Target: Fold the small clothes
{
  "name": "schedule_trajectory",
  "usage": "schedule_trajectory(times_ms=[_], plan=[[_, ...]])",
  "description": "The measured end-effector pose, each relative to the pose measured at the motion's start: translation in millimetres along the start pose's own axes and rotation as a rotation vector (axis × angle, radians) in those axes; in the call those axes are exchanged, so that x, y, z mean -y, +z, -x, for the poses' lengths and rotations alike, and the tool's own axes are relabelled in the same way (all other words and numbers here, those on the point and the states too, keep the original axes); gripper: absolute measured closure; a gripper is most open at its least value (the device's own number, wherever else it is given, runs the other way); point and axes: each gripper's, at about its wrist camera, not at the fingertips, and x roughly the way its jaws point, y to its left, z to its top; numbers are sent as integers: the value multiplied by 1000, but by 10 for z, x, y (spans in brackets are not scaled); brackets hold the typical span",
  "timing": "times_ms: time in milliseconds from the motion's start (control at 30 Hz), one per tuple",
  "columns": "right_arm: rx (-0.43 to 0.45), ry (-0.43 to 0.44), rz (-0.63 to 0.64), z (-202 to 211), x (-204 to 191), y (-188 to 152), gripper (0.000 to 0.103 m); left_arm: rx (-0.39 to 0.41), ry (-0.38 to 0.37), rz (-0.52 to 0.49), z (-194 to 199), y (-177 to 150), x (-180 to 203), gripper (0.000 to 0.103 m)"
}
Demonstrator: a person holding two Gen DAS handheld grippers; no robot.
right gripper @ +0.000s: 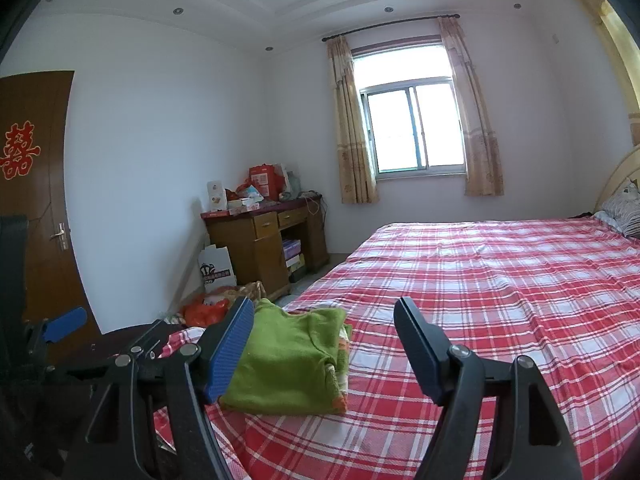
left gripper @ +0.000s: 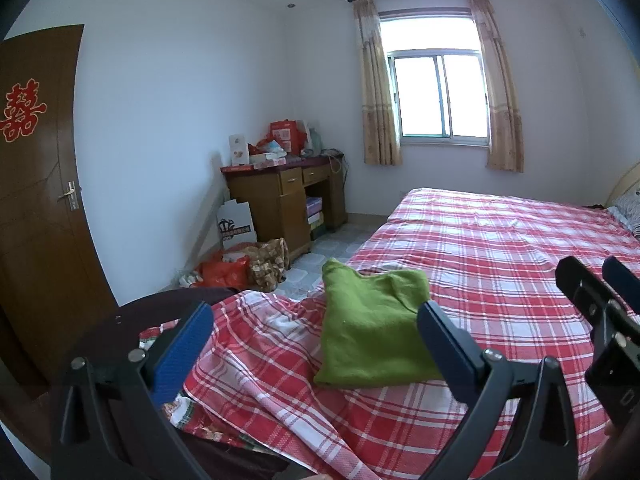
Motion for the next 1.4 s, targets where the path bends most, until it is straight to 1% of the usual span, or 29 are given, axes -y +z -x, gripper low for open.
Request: schedule_trajectory(times_ms=[667,1167,1300,1400], plan=[[-3,-4,-7,4,-8,-25,30,-19,7,-3,-33,-39,49,0],[-27,-11,-13,-46,32,-68,30,-49,30,-29,-176,-69,40,0],[-39,-15,-19,-76,60,-93,30,-77,48,-30,-289,-118,29,0],[-48,-19,-28,-110,99,-116,30,-108,49,-9,-380,-142,-31,0]])
